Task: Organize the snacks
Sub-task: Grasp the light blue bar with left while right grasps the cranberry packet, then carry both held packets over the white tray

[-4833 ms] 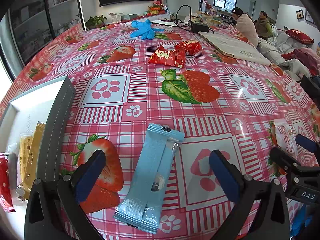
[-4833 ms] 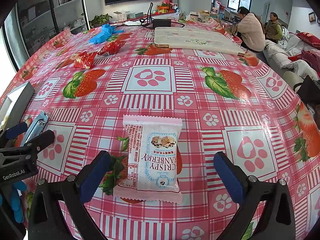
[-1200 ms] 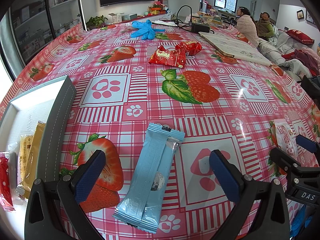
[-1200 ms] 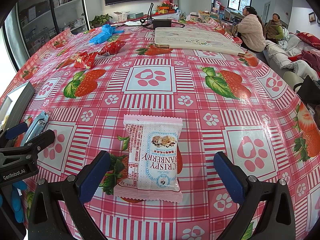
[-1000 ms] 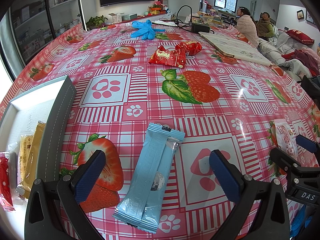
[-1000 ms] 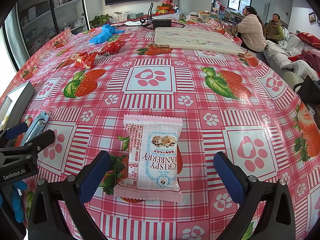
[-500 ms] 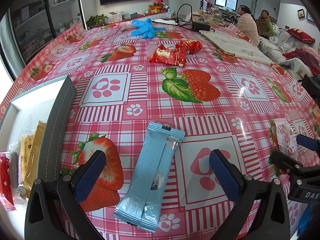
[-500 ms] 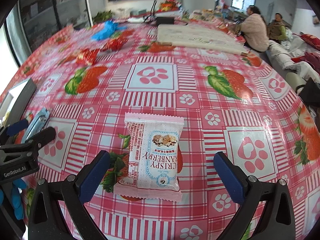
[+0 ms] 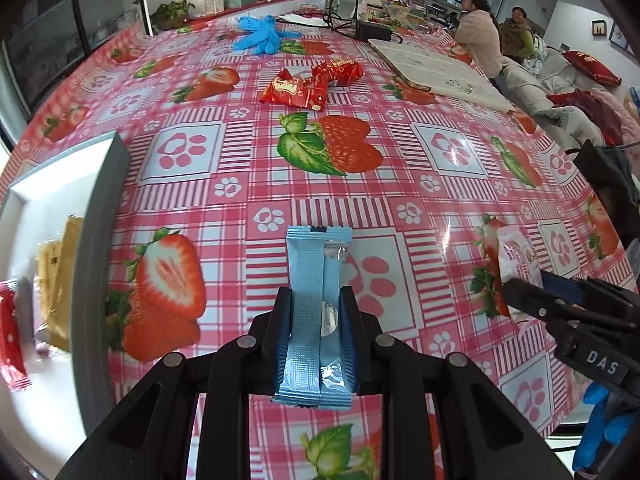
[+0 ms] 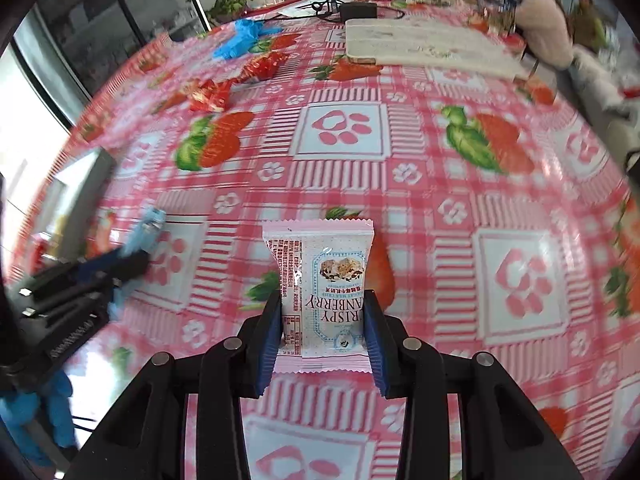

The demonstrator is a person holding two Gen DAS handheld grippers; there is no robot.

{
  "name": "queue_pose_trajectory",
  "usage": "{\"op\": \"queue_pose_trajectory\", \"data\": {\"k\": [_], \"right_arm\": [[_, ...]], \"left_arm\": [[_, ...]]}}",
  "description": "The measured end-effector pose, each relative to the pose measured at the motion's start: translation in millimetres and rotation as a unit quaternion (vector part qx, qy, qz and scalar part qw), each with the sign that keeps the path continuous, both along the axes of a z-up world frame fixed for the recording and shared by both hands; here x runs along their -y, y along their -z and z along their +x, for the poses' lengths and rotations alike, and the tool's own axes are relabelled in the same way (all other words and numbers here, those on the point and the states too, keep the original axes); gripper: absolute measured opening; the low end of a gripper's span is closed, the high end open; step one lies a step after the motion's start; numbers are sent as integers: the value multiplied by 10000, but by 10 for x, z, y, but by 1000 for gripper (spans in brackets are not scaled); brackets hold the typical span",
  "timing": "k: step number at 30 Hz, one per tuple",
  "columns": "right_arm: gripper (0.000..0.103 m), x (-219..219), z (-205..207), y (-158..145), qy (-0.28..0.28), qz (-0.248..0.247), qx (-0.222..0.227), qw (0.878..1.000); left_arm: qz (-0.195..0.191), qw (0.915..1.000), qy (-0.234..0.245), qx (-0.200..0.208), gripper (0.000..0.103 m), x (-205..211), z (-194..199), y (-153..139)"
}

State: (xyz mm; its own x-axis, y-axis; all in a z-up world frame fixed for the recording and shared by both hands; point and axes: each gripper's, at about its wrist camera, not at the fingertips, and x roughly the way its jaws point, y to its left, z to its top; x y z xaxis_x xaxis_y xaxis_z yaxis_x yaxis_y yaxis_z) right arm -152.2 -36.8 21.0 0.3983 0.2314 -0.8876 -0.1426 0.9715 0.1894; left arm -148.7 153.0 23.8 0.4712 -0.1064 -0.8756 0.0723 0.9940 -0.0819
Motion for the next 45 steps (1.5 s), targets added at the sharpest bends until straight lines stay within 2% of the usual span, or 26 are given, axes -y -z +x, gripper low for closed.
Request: {"op": "queue_pose_trajectory", "data": {"k": [8, 15, 23, 27, 31, 33, 36, 39, 45], "right_arm": [[40, -110, -108, -207, -161, 343, 154, 9992], [40, -379, -172, -502, -527, 570, 370, 9963], [40, -881, -127, -942, -1114, 814, 580, 9887], [40, -1296, -55, -1140, -1525, 784, 649, 9830], [40, -1691, 37, -1294, -1875, 916, 589, 9762], [40, -1935, 67, -1362, -2074, 914, 602, 9721], [40, -2249, 79, -1346, -2326, 771, 604, 9676], [40, -2582, 121, -1157, -2532, 767, 325, 9638], [40, -3052, 217, -855, -2725, 611, -13, 9602]], "left_arm": [[-16, 9999, 30, 123, 25, -69, -159, -222], [-243, 9995, -78, 176, 25, -324, -287, -519], [-398, 9973, -334, 518, 25, -921, -398, -1116], [-386, 9959, -510, 646, 26, -1296, -438, -1381], [-598, 9920, -823, 741, 26, -1731, -476, -1564], [-585, 9911, -947, 733, 26, -1875, -501, -1539], [-477, 9909, -1137, 544, 26, -2026, -496, -1325], [-615, 9876, -1406, 322, 26, -2225, -477, -1092], [-440, 9836, -1747, 78, 26, -2444, -466, -731]]}}
